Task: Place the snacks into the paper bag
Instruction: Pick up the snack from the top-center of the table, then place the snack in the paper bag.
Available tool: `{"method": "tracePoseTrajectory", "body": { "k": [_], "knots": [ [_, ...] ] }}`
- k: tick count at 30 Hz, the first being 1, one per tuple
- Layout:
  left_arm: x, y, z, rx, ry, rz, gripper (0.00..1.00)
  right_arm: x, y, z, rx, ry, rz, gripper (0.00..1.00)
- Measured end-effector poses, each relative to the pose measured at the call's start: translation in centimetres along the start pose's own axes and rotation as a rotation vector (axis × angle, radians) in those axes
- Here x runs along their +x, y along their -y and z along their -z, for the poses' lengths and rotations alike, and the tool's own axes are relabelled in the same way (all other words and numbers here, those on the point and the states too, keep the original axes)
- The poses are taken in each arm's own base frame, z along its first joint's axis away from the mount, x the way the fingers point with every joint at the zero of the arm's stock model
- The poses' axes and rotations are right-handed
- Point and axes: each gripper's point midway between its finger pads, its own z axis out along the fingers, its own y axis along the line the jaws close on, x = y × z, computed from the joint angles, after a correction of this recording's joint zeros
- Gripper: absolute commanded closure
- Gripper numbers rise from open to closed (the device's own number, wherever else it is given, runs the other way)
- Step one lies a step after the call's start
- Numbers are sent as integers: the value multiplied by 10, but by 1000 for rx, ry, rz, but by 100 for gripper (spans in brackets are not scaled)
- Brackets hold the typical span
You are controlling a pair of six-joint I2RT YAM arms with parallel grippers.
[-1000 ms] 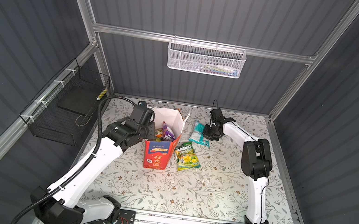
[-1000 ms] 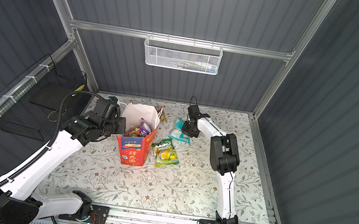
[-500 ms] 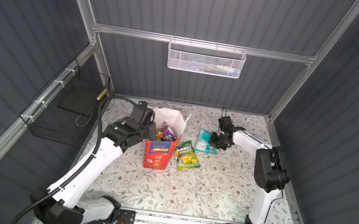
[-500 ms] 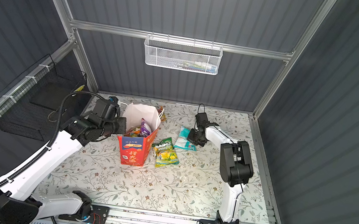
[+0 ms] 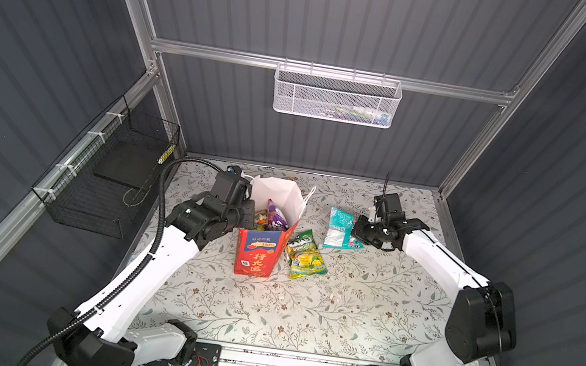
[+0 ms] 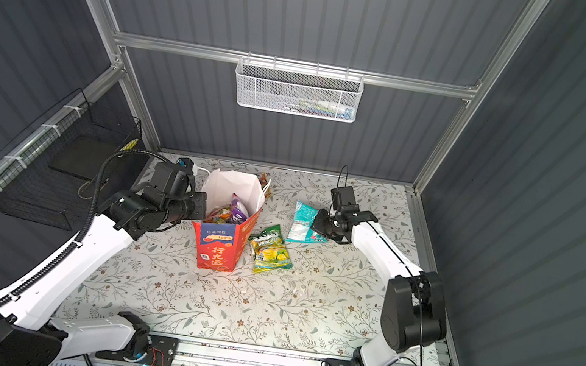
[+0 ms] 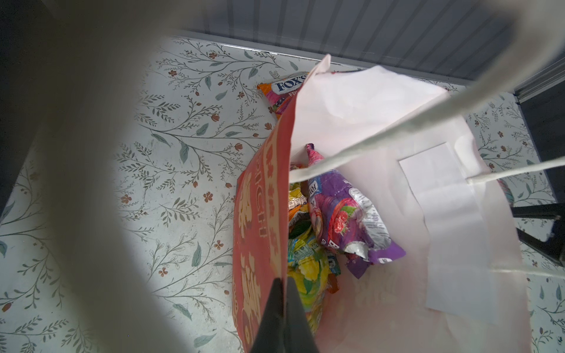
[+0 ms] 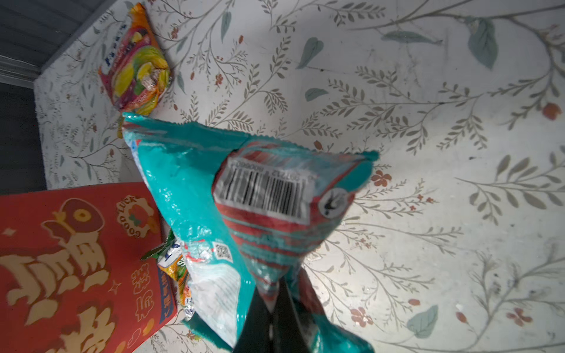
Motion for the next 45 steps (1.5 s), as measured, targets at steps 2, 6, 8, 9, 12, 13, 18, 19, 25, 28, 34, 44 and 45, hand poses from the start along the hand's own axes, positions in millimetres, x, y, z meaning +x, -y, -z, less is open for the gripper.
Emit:
{"method": "tracePoseTrajectory", "body": {
  "k": [2, 6, 8, 9, 12, 13, 18, 19, 25, 28, 34, 44, 45],
  "knots": [
    [0, 0, 0, 1, 0, 0, 100, -1, -5, 12, -20, 22, 2, 100],
    [0, 1, 0, 6, -1, 0, 100, -6, -18, 42, -63, 80, 18, 100],
    [0, 2, 0, 9, -1, 1, 100, -7, -27, 62, -87, 117, 36, 100],
    [0, 2, 0, 10, -1, 1, 100, -7, -33, 72, -97, 134, 46, 100],
    [0, 3, 0, 16, -1, 1, 100, -10, -57, 106, -134, 192, 92, 100],
    [0, 3, 0, 16, -1, 1, 100, -12, -69, 120, -154, 216, 114, 100],
    [0, 3, 0, 16, -1, 1, 100, -19, -127, 182, -251, 343, 221, 100],
    [0, 3, 0, 15, -1, 1, 100, -18, -138, 193, -274, 365, 242, 100],
    [0, -2, -2, -13, -1, -1, 100, -9, -206, 235, -384, 445, 354, 100],
    [0, -1, -2, -9, -1, -1, 100, -11, -239, 234, -412, 459, 395, 100],
    [0, -1, -2, -9, -1, -1, 100, -7, -285, 186, -394, 418, 464, 100],
    [0, -1, -2, -9, -1, -1, 100, 21, -292, 92, -284, 282, 533, 100],
    [0, -1, -2, -9, -1, -1, 100, 22, -290, 89, -278, 276, 534, 100]
  ]
}}
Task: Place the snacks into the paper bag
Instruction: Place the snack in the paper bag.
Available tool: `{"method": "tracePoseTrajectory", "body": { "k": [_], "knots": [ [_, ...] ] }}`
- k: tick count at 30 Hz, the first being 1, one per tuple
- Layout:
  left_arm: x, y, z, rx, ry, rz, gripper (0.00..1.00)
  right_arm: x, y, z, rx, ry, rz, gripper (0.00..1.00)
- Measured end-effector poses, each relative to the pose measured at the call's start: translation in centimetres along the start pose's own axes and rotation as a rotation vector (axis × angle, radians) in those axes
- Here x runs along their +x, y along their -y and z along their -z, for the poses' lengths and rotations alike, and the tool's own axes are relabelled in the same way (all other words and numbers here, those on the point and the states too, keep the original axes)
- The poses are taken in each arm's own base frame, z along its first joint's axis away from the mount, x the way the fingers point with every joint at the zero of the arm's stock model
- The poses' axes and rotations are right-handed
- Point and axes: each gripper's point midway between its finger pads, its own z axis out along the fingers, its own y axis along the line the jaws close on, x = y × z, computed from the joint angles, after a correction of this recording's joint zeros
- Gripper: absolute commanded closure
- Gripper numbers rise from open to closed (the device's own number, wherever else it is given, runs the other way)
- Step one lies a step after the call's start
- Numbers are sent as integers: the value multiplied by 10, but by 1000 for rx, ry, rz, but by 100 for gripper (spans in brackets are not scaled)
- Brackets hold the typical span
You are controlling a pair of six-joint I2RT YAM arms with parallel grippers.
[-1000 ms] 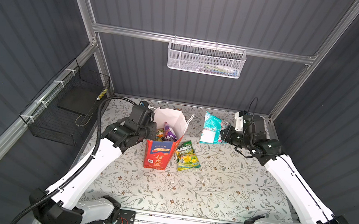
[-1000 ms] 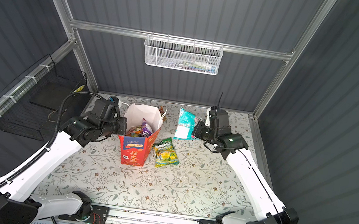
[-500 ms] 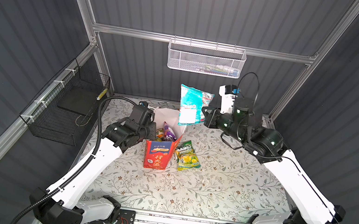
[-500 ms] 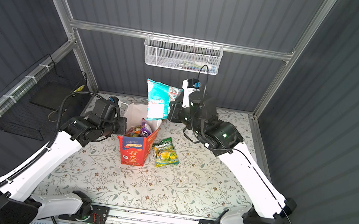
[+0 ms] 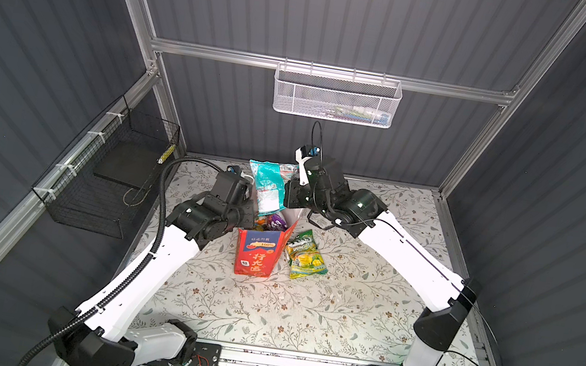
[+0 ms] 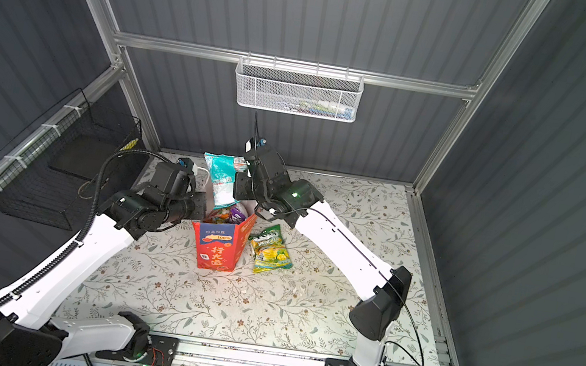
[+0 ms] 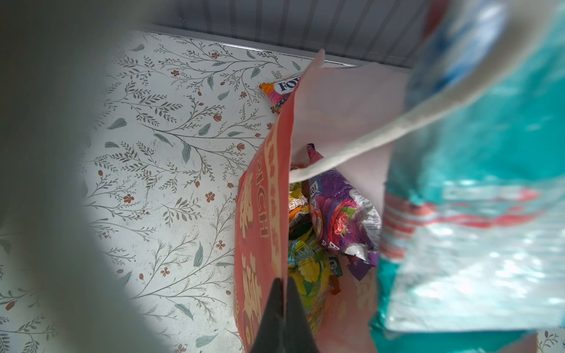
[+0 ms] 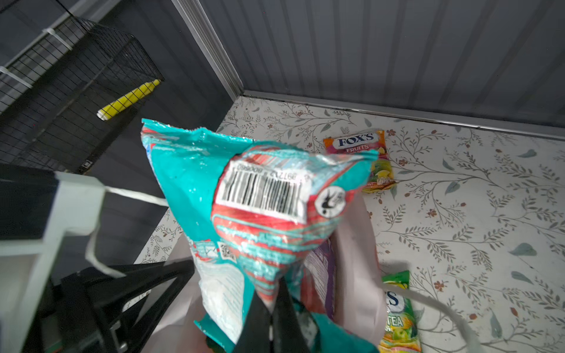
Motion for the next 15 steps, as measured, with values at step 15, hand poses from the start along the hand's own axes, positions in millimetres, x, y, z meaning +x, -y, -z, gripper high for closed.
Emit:
{"method": "tracePoseTrajectory", "body": {
  "k": [15],
  "knots": [
    [0, 0, 0, 0, 0, 0, 100, 62, 6, -26, 25, -134, -53, 100]
  ]
}}
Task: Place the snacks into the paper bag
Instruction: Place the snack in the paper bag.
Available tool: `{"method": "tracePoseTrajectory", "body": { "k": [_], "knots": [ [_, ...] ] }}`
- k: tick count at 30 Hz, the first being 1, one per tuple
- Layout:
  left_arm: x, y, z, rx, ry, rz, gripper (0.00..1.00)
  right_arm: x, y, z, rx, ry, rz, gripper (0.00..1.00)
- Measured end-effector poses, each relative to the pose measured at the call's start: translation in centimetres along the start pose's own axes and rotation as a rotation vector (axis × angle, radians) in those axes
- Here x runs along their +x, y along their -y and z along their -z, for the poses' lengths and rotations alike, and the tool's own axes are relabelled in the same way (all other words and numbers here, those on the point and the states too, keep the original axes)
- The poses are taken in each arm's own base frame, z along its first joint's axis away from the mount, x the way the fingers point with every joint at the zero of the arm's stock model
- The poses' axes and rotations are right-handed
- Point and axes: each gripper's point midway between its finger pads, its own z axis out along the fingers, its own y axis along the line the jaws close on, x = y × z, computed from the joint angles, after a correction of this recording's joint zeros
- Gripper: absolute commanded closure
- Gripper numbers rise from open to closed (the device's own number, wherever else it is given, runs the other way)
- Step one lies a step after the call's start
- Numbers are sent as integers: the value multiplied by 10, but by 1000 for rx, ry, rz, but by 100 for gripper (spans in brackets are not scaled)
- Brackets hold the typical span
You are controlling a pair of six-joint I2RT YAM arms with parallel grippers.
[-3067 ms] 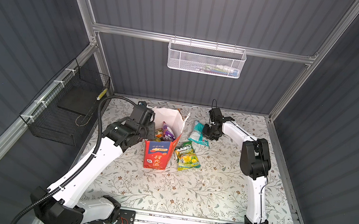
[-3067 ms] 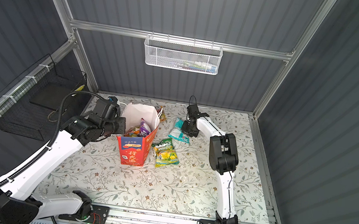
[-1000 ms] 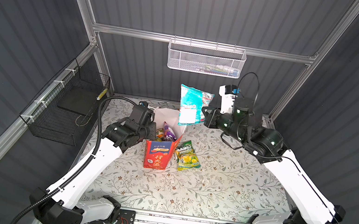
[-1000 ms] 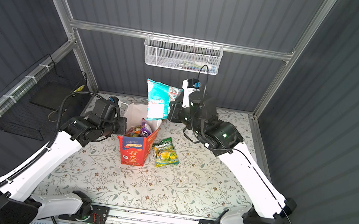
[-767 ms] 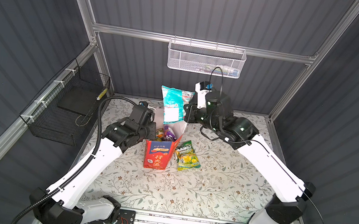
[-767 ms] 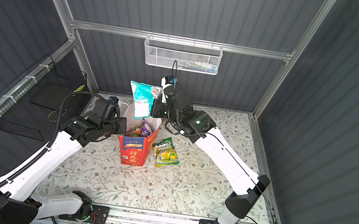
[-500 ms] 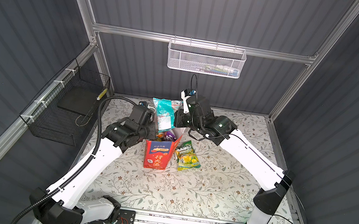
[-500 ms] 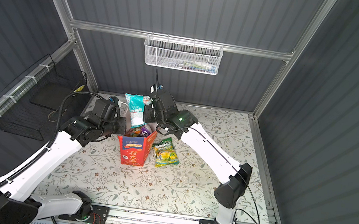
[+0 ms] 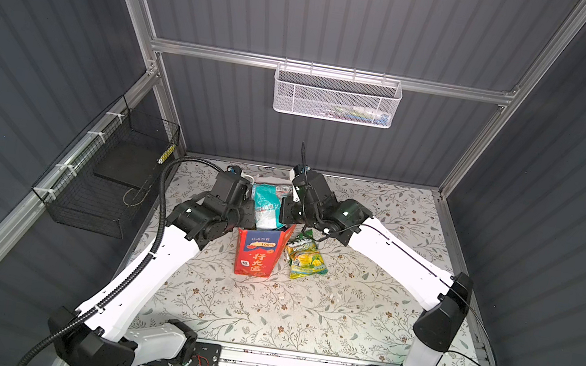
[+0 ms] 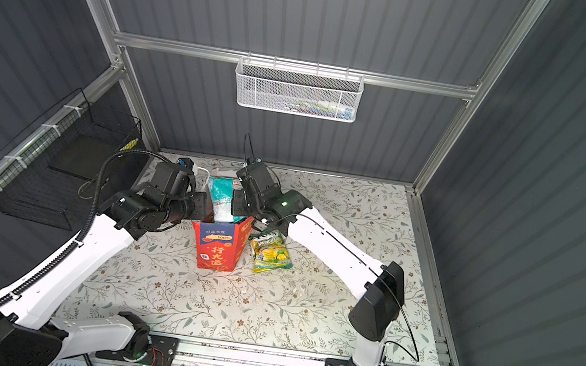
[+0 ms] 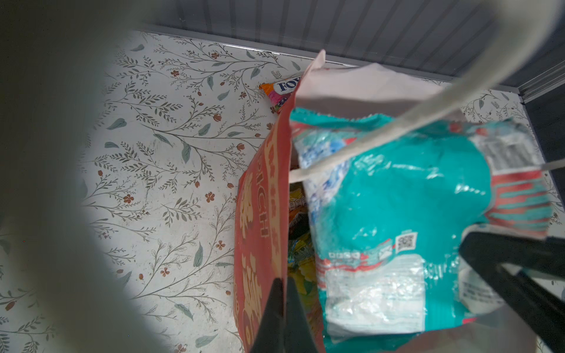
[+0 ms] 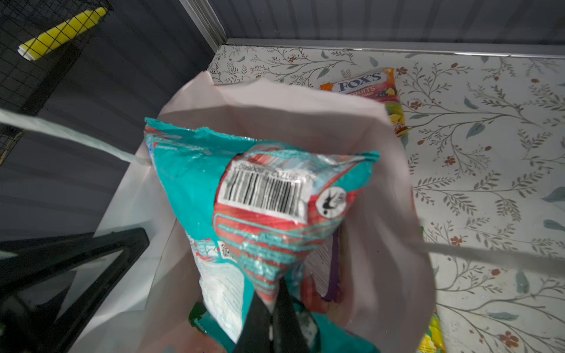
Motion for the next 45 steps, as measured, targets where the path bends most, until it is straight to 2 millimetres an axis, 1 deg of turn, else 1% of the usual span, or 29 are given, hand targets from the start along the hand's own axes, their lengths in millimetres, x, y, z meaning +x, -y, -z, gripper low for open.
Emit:
{"method": "tracePoseTrajectory", "body": {
  "k": [3, 7, 10, 13, 15, 17, 20, 23, 26, 29, 31, 35, 39, 45],
  "knots": [
    [0, 0, 0, 0, 1, 0, 100, 9, -1, -3, 0, -17, -15, 99],
    [0, 0, 0, 0, 1, 0, 100, 16, -2, -4, 0, -31, -34, 94],
    [0, 0, 0, 0, 2, 0, 100, 17, -4, -4, -2, -32, -47, 83],
    [-1, 0, 0, -2, 4, 1, 100, 17, -6, -3, -11, -32, -49, 65],
    [-1, 0, 0, -3, 4, 1, 100, 16, -9, -1, -16, -27, -52, 56],
    [-1, -2, 0, -12, 4, 0, 100, 15, -12, 4, -23, -21, -43, 50],
    [-1, -3, 0, -20, 6, -1, 100, 9, -20, 18, -45, -6, -31, 44],
    [-1, -4, 0, -23, 8, 0, 100, -7, -34, 40, -87, 32, -11, 36],
    [-1, -5, 0, -27, 6, -1, 100, -23, -47, 66, -131, 76, 14, 27],
    [-1, -5, 0, -30, 7, -1, 100, -33, -51, 94, -161, 109, 35, 20],
    [-1, -5, 0, -31, 6, -2, 100, -37, -50, 112, -172, 129, 45, 14],
    [0, -5, -1, -31, 5, -2, 100, -40, -43, 137, -175, 163, 60, 2],
    [0, -5, -1, -31, 5, -2, 100, -35, -31, 152, -150, 175, 79, 1],
    [0, -6, -1, -32, 5, -2, 100, -19, -8, 159, -94, 169, 94, 1]
  ]
}}
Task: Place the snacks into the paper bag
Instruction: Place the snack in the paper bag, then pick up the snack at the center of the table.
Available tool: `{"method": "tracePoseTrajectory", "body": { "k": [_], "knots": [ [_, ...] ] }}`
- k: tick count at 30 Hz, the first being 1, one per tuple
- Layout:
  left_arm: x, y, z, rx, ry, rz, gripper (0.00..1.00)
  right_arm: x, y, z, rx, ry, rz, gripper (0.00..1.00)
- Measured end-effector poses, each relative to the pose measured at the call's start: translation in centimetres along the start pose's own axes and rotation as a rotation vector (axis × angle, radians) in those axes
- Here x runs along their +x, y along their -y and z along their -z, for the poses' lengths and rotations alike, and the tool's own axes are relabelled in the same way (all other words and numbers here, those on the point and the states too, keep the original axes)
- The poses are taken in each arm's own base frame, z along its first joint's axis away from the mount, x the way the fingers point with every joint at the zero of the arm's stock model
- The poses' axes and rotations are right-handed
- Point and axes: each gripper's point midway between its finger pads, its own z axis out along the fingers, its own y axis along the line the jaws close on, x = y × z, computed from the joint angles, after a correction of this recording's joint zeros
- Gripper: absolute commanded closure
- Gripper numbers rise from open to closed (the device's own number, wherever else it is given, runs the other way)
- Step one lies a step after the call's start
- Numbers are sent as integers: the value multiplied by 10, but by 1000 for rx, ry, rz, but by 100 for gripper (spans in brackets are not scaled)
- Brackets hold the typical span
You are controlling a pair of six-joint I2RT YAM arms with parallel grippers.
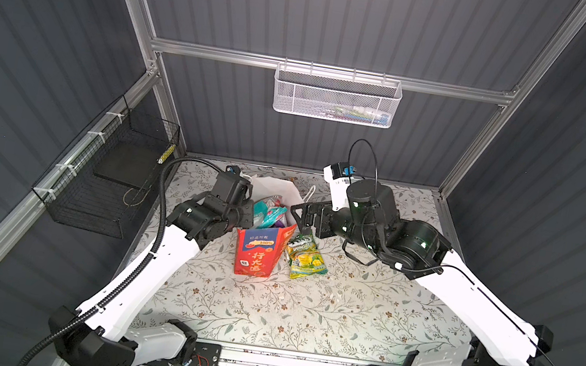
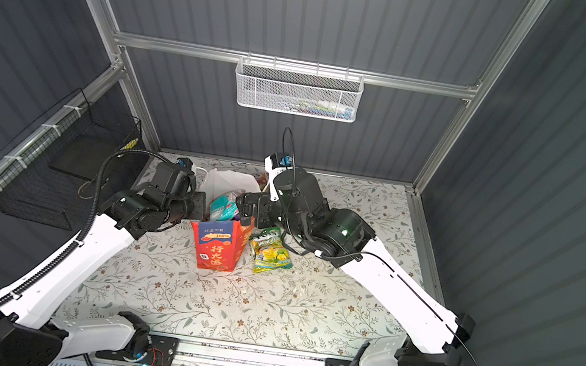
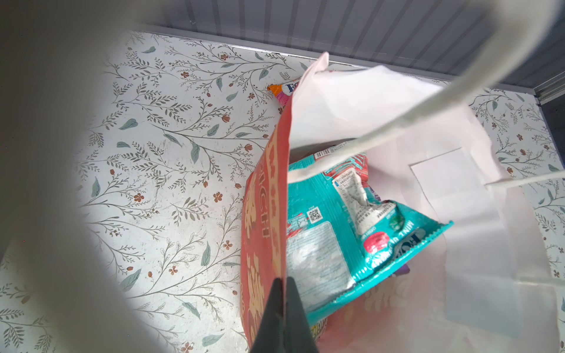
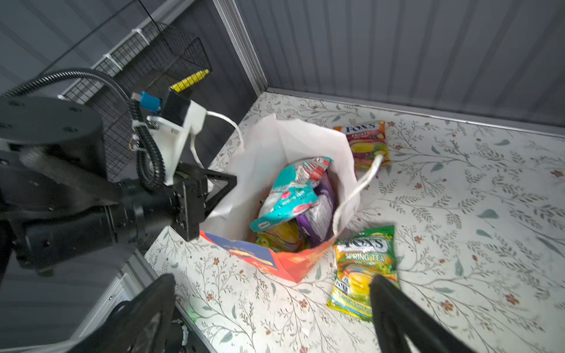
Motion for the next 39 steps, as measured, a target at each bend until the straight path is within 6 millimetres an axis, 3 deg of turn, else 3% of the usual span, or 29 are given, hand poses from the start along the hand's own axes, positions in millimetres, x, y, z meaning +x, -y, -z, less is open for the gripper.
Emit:
{"method": "tracePoseTrajectory", "body": {
  "k": [5, 13, 17, 22, 27, 34, 39],
  "knots": [
    [0, -2, 0, -11, 2, 0, 100, 18, 32, 10, 66, -7, -12, 1],
    [0, -4, -2, -28, 3, -2, 100, 52, 126, 26, 216, 7, -176, 1],
    [-1, -5, -2, -31, 4, -2, 100, 78, 163, 23, 268, -13, -269, 1],
    [-1, -5, -2, -31, 4, -2, 100, 119, 199, -8, 301, -104, -372, 1],
    [-1, -5, -2, -34, 5, -2, 100, 162, 215, -54, 315, -258, -413, 1],
    [-1, -5, -2, -34, 5, -2, 100, 200, 219, -105, 293, -411, -432, 1],
    [-1, -5, -2, -34, 5, -2, 100, 208, 201, -144, 266, -488, -372, 1]
  ]
}}
